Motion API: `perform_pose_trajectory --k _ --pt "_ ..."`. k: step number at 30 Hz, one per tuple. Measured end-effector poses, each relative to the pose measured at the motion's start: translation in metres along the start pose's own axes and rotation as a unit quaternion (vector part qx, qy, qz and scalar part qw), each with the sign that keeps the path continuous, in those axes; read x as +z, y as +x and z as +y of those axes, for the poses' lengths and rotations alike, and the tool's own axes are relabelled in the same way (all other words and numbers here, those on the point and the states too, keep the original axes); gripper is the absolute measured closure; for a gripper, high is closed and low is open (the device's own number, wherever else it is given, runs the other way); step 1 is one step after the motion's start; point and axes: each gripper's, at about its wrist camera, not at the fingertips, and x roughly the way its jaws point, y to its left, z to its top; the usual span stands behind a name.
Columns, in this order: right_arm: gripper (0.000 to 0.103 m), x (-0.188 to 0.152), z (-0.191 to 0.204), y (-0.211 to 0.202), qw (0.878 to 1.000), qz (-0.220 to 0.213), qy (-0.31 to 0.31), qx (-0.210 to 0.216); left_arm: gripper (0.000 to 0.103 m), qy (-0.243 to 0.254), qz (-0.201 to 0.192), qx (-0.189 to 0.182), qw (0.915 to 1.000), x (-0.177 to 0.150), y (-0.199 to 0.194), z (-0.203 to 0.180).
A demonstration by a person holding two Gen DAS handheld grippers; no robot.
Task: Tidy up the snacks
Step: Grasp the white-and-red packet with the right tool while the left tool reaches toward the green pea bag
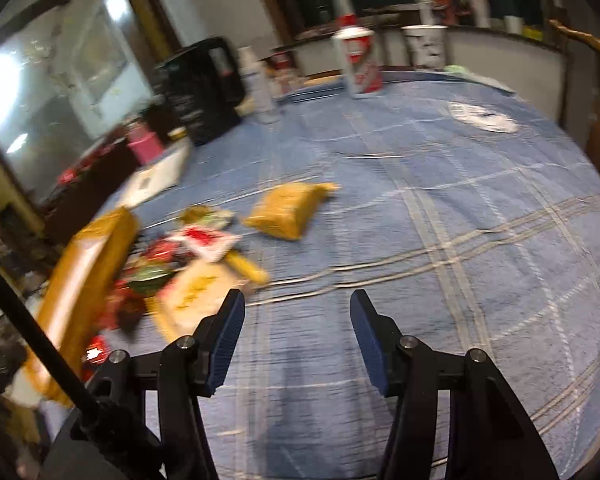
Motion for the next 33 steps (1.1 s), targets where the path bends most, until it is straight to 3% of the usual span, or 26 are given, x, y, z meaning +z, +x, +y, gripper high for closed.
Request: perform_pose_trajectory --k 3,6,10,14,22,29,30,32,33 --pt "0.055 0.004 0.018 0.006 0.999 0.022 -0.029 0.029 0.034 0.009 0.008 -0.015 0.9998 -0.001 0.004 0.0" --pt "0.055 0.003 0.027 0.009 0.998 0.022 -0.043 0.032 0.034 0.051 0.013 -0.028 0.9982 -0.002 0.011 -0.012" --pt "0.055 0.015 0.038 0.018 0.996 0.036 -0.051 0.062 0.034 0.105 0.034 -0.023 0.9936 0.005 0.036 -0.031" --pt "0.055 0.029 0.05 0.035 0.994 0.048 -0.065 0.078 0.034 0.125 0.049 -0.018 0.9908 0.012 0.057 -0.037" --pt "0.051 0.06 0.073 0.082 0.982 0.083 -0.141 0.097 0.037 0.179 0.059 -0.04 0.9813 0.027 0.076 -0.056" --pt "0.051 0.063 0.083 0.123 0.971 0.112 -0.199 0.076 0.037 0.197 0.079 -0.052 0.9758 0.037 0.094 -0.061" --pt "0.051 0.061 0.082 0.127 0.97 0.117 -0.201 0.076 0.037 0.203 0.081 -0.052 0.9745 0.037 0.098 -0.064" --pt "0.072 0.059 0.078 0.131 0.969 0.127 -0.192 0.091 0.037 0.214 0.086 -0.053 0.9716 0.037 0.104 -0.069" --pt "0.074 0.059 0.074 0.131 0.969 0.131 -0.178 0.106 0.037 0.22 0.089 -0.053 0.9701 0.037 0.107 -0.073"
